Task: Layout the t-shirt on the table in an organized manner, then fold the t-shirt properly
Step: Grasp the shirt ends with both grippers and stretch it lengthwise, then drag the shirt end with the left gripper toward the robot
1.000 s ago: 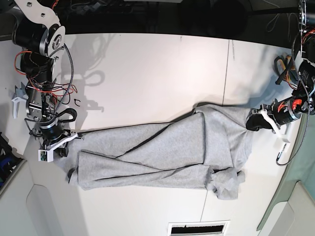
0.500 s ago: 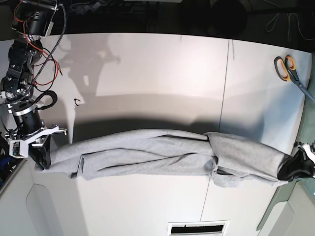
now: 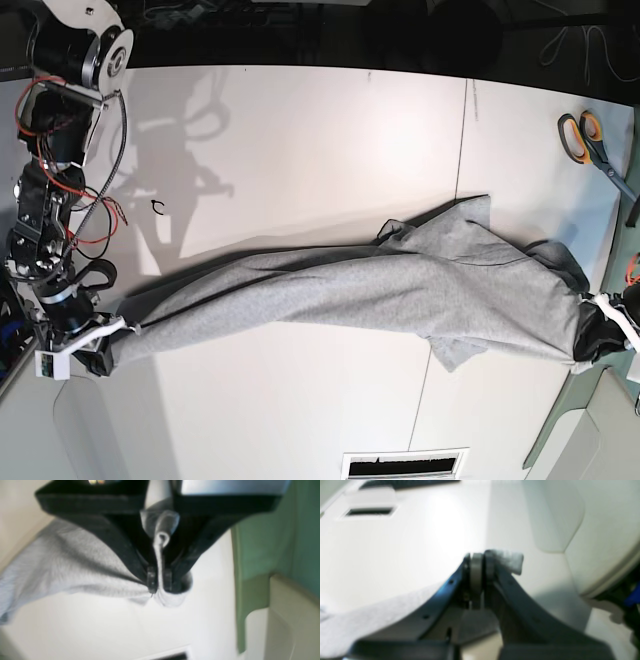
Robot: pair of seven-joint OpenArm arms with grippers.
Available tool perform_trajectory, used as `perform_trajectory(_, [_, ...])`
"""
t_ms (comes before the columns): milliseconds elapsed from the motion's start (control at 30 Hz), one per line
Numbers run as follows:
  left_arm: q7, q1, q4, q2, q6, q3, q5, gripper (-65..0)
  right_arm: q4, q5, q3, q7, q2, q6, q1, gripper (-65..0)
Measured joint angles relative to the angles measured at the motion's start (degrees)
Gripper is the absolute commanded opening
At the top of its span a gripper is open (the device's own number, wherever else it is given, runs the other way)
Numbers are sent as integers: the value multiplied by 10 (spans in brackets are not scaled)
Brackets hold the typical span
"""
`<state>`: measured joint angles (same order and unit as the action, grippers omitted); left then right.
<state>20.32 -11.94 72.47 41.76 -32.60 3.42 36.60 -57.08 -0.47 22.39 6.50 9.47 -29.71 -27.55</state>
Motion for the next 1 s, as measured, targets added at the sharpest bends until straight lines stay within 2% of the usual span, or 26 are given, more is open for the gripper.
perform_trajectory(67, [-6,-14,-50,-20,6,-23,-38,-650,56,-1,0,-7,0,6,-33,-650])
perform_trajectory(133, [-7,-30,-97,-38,4,-43,-48,-650,101,0,0,-25,0,10,-57,-643])
perform_trajectory(167, [-9,-39,-117,-45,5,-52,-47,-637,119,4,0,-30,-1,11,-63,-557])
perform_trajectory(233, [-9,-49,-144,-56,6,-58,-45,-532,138,23,0,-37,-3,12,-65,-392])
perform_trajectory(267, [-10,-51,-151,-59,8,-58,-46,-477,141,38,0,-37,-6,12,-63,-339])
perform_trajectory(300, [-10,-52,-152,-59,10,-58,-44,-428,141,41,0,-37,-8,12,-59,-314])
perform_trajectory(333, [-6,-53,-152,-59,15,-58,-43,-395,141,41,0,-35,-9,12,-56,-312])
perform_trajectory(433, [72,-67,-150,-54,26,-55,-26,-390,140,42,0,-38,-11,12,-43,-312])
perform_trajectory(500, [128,-68,-134,-46,1,-47,21,-390,140,44,0,-39,-9,12,-30,-312])
perform_trajectory(600, [189,-57,-103,-32,-56,-25,139,-390,140,44,0,-44,-3,15,0,-312])
perform_trajectory(667, [231,-40,-90,-24,-69,0,203,-390,140,44,1,-54,-2,23,26,-312])
perform_trajectory(733, [267,-16,-79,-19,-69,23,238,-390,140,48,0,-83,-4,46,55,-312])
perform_trajectory(867, [281,30,-70,-21,-69,37,276,-390,140,59,0,-141,-5,88,84,-314])
perform_trajectory(1000, [278,62,-69,-33,-69,37,280,-390,140,60,0,-145,-4,94,69,-314])
